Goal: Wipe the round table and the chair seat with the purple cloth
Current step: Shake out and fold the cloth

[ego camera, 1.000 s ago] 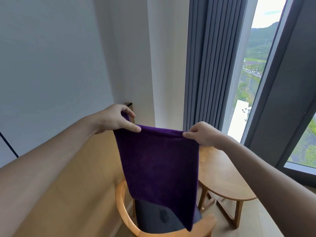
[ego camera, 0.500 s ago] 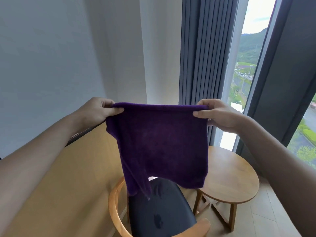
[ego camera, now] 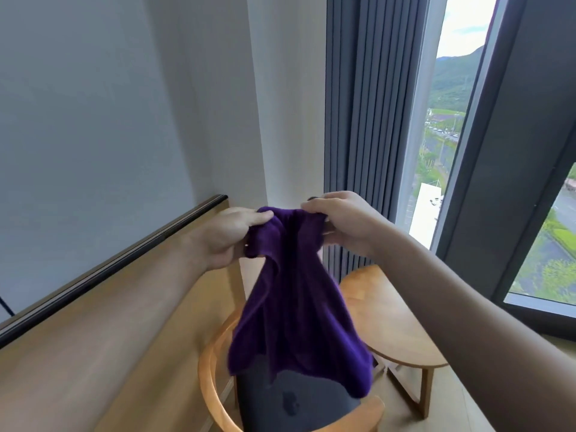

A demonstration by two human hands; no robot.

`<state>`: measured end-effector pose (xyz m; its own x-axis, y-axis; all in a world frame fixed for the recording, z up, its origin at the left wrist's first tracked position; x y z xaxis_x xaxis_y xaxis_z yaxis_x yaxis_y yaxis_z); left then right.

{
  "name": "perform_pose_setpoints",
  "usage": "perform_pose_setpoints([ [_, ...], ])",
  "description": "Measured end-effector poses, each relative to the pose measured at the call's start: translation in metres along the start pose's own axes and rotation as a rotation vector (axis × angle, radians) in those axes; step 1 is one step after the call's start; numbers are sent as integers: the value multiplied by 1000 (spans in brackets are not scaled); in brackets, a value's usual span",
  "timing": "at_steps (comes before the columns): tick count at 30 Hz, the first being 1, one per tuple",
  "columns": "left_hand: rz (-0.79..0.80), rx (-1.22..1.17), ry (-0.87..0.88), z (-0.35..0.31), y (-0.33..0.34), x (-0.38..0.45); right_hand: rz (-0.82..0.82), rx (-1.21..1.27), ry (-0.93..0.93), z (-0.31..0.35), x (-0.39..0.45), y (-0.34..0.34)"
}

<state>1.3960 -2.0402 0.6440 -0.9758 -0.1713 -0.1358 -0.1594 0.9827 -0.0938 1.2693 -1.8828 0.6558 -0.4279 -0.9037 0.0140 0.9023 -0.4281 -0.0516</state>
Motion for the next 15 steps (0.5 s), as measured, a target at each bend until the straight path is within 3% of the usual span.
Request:
perform_pose_setpoints([
  [7, 208, 79, 127, -8, 15, 3, 392, 34, -46, 6, -16, 30],
  [9, 223, 125, 156, -11, 13, 2, 347, -65, -85, 8, -17, 22],
  [12, 188, 163, 144, -16, 13, 1, -7, -573, -232, 17, -11, -5],
  [13, 176, 184, 135, -17, 12, 0, -51, -681, -233, 17, -8, -13],
  [15, 175, 222, 128, -19, 12, -3, 85, -720, -104, 8, -1, -21],
])
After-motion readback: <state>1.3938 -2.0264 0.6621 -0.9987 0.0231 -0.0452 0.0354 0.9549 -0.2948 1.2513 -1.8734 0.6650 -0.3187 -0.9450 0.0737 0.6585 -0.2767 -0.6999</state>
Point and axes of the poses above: each hand's wrist, its own x-axis towards the middle knuckle, its own y-axis out of the palm, z = x × y, the point moved 3 cm from there along x, towards the middle knuckle, and after that the axes turned 13 degrees about z, right-handed, at the moved point
